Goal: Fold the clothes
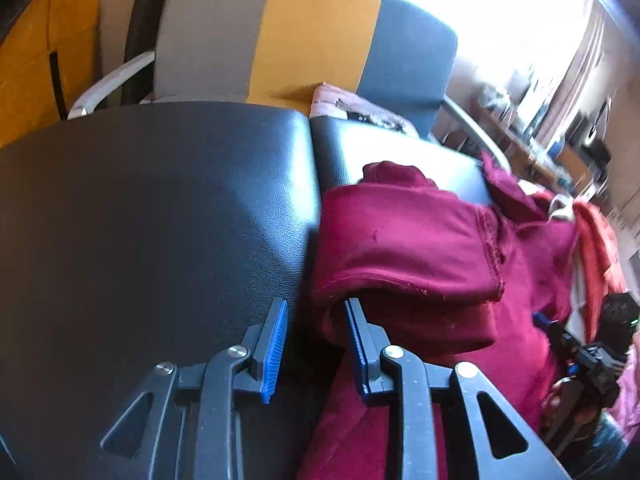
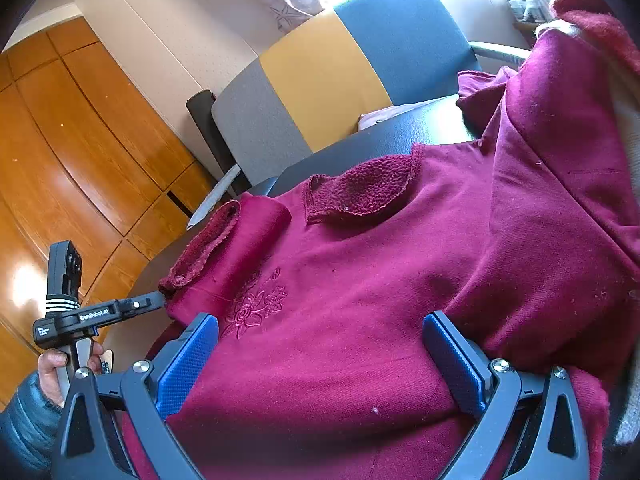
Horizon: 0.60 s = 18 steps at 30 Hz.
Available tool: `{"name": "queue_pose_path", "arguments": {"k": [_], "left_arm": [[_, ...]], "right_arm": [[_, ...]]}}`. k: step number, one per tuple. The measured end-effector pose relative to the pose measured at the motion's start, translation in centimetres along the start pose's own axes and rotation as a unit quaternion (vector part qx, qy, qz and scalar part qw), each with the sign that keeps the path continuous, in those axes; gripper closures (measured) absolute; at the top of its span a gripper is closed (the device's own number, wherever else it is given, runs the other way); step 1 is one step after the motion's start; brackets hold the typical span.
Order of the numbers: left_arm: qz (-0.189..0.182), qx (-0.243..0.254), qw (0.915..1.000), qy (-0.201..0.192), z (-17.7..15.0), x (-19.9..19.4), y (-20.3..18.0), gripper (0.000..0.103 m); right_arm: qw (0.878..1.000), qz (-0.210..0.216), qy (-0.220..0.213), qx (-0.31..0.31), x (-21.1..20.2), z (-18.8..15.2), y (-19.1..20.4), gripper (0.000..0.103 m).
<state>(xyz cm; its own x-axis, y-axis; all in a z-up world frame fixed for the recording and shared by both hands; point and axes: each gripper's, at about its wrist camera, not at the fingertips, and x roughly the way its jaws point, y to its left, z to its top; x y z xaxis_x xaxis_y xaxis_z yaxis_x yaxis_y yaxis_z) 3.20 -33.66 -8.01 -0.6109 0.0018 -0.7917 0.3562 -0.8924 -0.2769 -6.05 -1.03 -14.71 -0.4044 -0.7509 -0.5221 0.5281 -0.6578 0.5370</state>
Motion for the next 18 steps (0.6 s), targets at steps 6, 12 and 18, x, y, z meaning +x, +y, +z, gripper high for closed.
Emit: {"name": "queue_pose_path", "arguments": {"k": [6,12,18], "left_arm": [[-0.009,0.046,0.9987,0.017,0.8,2.1,-1.9,0.071],[0.027,0.028,0.9984,0.042,1.6,5.1,-1.3,0.088],[0.034,-0.076,0.9964,-0.018,3.0,2.4,3.3,0.096]], "right_arm": [[1.0,-0.001,0.004,-0.002,0.5,0.2,0.1,0.0],[1.0,-0.005,0.005,-0.004,0.4,0.2,0.1,0.0],[1.0,-0.011,0.009,-0.007,0.3,0.2,0.1,0.0]]}}
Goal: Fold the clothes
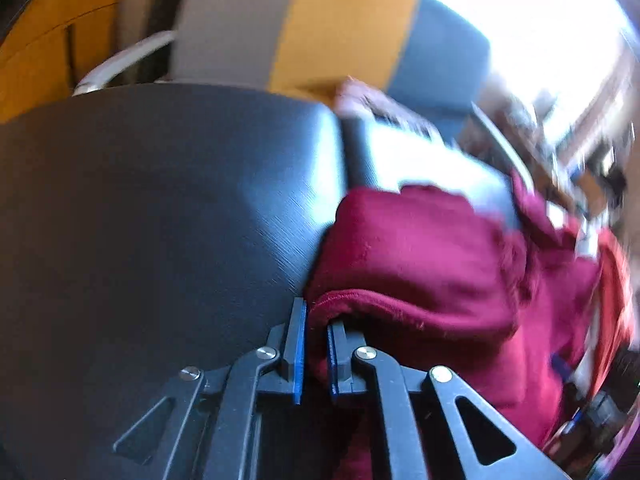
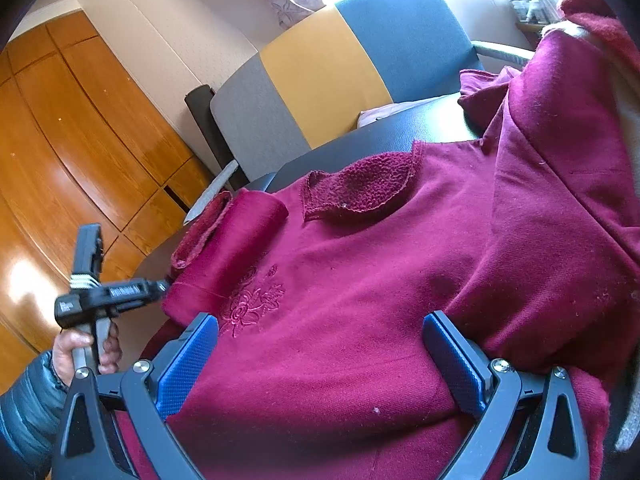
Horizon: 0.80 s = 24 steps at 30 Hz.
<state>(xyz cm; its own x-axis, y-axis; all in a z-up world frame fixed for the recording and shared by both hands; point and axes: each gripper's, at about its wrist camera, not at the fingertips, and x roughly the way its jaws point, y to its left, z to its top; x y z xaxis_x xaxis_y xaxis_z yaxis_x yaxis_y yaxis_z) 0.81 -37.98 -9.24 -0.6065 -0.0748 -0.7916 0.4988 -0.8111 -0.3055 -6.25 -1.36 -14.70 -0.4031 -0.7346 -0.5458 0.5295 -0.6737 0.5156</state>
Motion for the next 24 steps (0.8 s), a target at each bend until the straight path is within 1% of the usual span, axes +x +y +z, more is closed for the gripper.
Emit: {"name": "queue_pose_path", "arguments": {"k": [1,4,7,9,11,14,15,17,20,22,24], "left_arm": [[0.001,-0.018,0.9997,-0.015,0.5,-1.0,1.2,0.096],[0.021,-0.046,0.9976,-0.047,1.6,-3.5,4.5,0.096],[0.06,-0.076,0.9928,-0.071,2.6,-5.7,8.4,0.096],[0.094,-0.1,0.9869,-0.084,2.9,-7.3,11.6,0.096],[0.12,-0.123,0.9807,-0.093,2.9,-8.6,14.1,0.096],[0.14,-0.163,0.9732,-0.082,2.2,-9.9,17.9,0.096],[0.144,-0.171,0.9717,-0.076,1.8,-10.2,18.6,0.095],[0.151,-0.186,0.9688,-0.063,0.8,-10.8,19.7,0.09],[0.17,-0.182,0.9657,-0.073,-0.2,-11.8,18.8,0.088],[0.193,-0.188,0.9601,-0.075,-0.9,-12.4,18.5,0.087],[0.196,-0.221,0.9525,-0.073,-1.7,-13.0,19.2,0.087]], "right_arm": [[1.0,-0.002,0.001,-0.001,0.0,0.0,0.0,0.0],[1.0,-0.007,0.003,-0.003,0.1,0.0,0.1,0.0],[1.0,-0.01,0.005,-0.005,0.2,0.0,0.1,0.0],[1.0,-0.014,0.006,-0.007,0.2,-0.1,0.1,0.0],[1.0,-0.018,0.007,-0.009,0.2,-0.1,0.2,0.0],[0.999,-0.026,0.01,-0.014,0.3,-0.1,0.4,0.0],[0.999,-0.03,0.012,-0.017,0.4,-0.1,0.5,0.0],[0.999,-0.038,0.015,-0.023,0.5,-0.1,0.7,0.0],[0.998,-0.049,0.02,-0.03,0.7,0.0,0.9,0.0],[0.998,-0.056,0.023,-0.035,0.8,0.0,1.0,0.0],[0.997,-0.062,0.026,-0.039,0.9,0.0,1.3,0.0]]}}
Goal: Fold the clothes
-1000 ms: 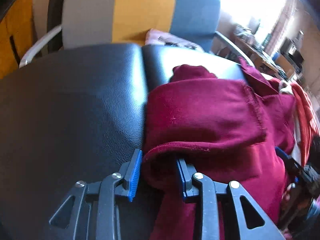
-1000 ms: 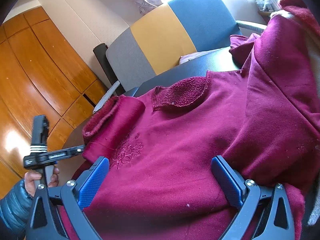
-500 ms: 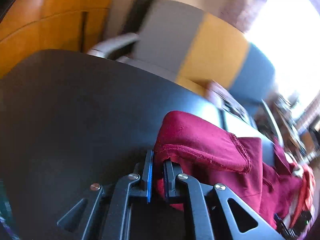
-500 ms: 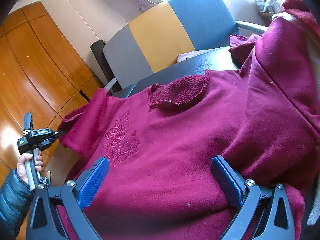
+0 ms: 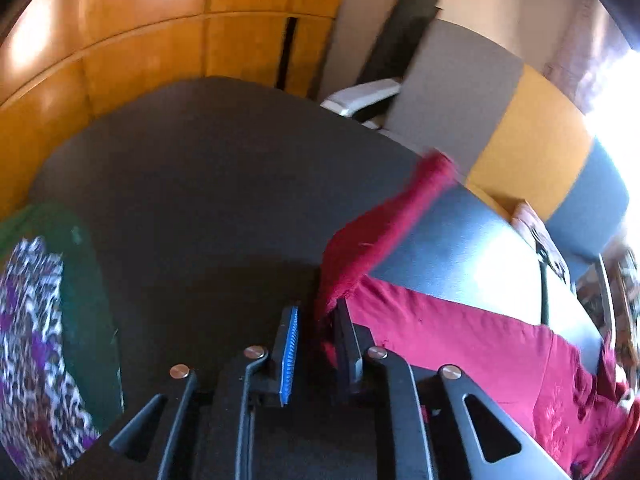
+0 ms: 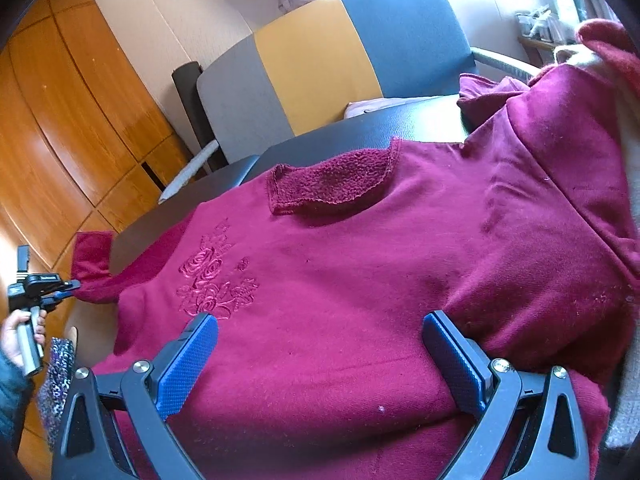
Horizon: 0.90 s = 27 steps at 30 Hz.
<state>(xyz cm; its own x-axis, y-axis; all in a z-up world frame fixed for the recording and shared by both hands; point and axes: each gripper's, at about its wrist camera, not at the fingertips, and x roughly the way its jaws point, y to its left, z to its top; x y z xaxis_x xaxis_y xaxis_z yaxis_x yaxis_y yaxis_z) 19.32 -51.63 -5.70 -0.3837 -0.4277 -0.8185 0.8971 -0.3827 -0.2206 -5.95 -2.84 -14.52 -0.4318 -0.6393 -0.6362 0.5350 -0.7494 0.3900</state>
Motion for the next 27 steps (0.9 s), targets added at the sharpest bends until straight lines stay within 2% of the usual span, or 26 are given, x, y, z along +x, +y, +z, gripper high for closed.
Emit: {"name": "queue_pose_path", "arguments": {"k": [2,5,7,10,12,14,17,18,21,23,24,27], "left_arm": [[0.005,-0.026,0.9996,0.0,-0.2,-0.5,1.1,0.087],[0.005,-0.04,0.9986,-0.033,-0.8,-2.8,1.4,0.087],[-0.024,-0.033,0.9978,-0.052,-1.7,-4.4,0.6,0.085],[-0.096,0.048,0.9936,-0.034,-3.6,-4.5,-4.4,0.081],[-0.137,0.124,0.9828,-0.008,-5.5,-4.1,-9.0,0.081],[-0.165,0.187,0.9684,0.009,-7.9,-3.6,-13.5,0.081],[-0.193,0.264,0.9446,0.031,-11.1,-2.7,-19.3,0.081],[-0.196,0.293,0.9351,0.037,-12.2,-2.1,-21.9,0.081],[-0.188,0.35,0.9163,0.049,-14.7,0.1,-25.7,0.081],[-0.165,0.365,0.9147,0.052,-15.2,1.5,-26.3,0.081],[-0.154,0.372,0.914,0.053,-15.5,2.2,-26.6,0.081],[-0.123,0.359,0.924,0.044,-15.1,3.5,-24.9,0.08]], "right_arm": [[1.0,-0.004,0.005,-0.002,0.1,0.1,0.1,0.0],[0.999,-0.025,0.038,-0.029,0.7,0.6,1.1,0.0],[0.996,-0.036,0.066,-0.05,0.9,1.0,2.0,0.0],[0.997,-0.011,0.062,-0.051,0.2,2.9,3.0,0.0],[0.997,0.005,0.049,-0.051,-0.4,4.3,3.7,0.0],[0.997,0.019,0.057,-0.044,0.0,5.9,3.9,0.0],[0.994,-0.007,0.099,-0.041,2.3,7.6,3.3,0.0],[0.993,-0.016,0.113,-0.04,3.1,8.2,3.0,0.0],[0.983,-0.061,0.168,-0.041,6.4,9.0,1.6,0.002],[0.975,-0.084,0.201,-0.041,8.6,9.0,0.8,0.005],[0.974,-0.093,0.2,-0.051,9.2,9.1,0.9,0.004],[0.974,-0.091,0.193,-0.077,10.5,9.4,2.1,0.003]]}}
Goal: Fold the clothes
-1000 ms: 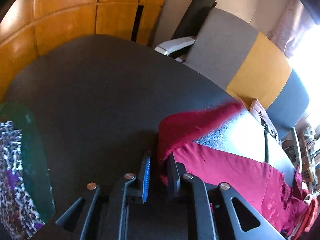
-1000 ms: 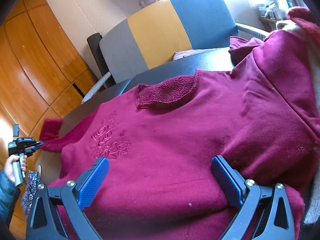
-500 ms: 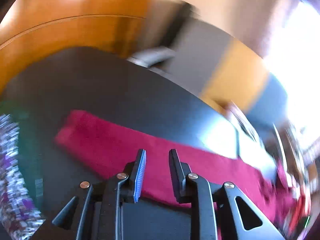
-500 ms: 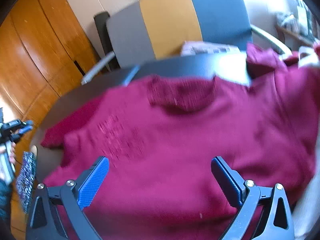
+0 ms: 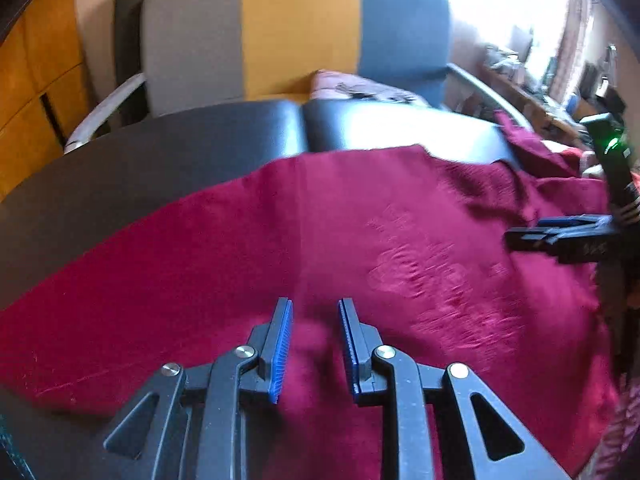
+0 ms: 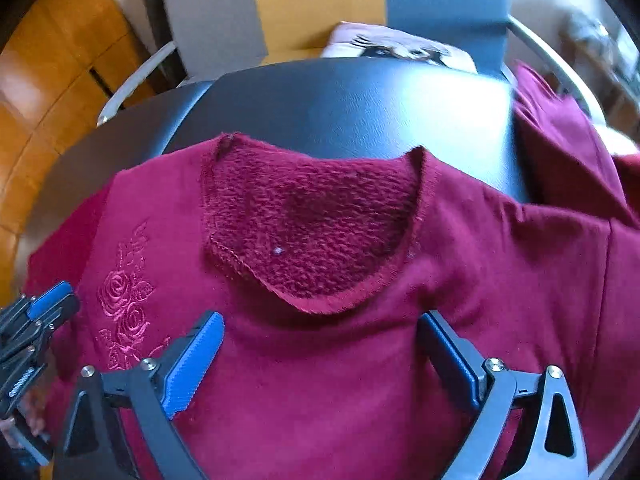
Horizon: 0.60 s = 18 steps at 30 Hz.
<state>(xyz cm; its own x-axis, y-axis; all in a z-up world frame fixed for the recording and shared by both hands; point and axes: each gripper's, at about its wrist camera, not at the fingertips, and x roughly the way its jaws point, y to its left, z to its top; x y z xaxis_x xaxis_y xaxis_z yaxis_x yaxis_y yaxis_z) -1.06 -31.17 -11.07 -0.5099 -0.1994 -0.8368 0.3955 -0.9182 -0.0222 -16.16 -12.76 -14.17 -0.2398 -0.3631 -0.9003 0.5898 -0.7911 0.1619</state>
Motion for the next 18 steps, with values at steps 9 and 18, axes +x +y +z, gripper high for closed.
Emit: {"name": "queue_pose_path", "arguments": {"k": [9,18], "left_arm": [[0.046,-0.007,0.998,-0.042,0.9,1.5,6.3,0.072],[0.058,-0.01,0.9973,-0.044,5.1,4.5,11.5,0.068]], "right_arm": [[0.997,0.007,-0.041,-0.058,3.6,4.8,4.7,0.0],[0.991,-0.016,-0.11,-0.072,6.4,8.7,7.5,0.0]]}}
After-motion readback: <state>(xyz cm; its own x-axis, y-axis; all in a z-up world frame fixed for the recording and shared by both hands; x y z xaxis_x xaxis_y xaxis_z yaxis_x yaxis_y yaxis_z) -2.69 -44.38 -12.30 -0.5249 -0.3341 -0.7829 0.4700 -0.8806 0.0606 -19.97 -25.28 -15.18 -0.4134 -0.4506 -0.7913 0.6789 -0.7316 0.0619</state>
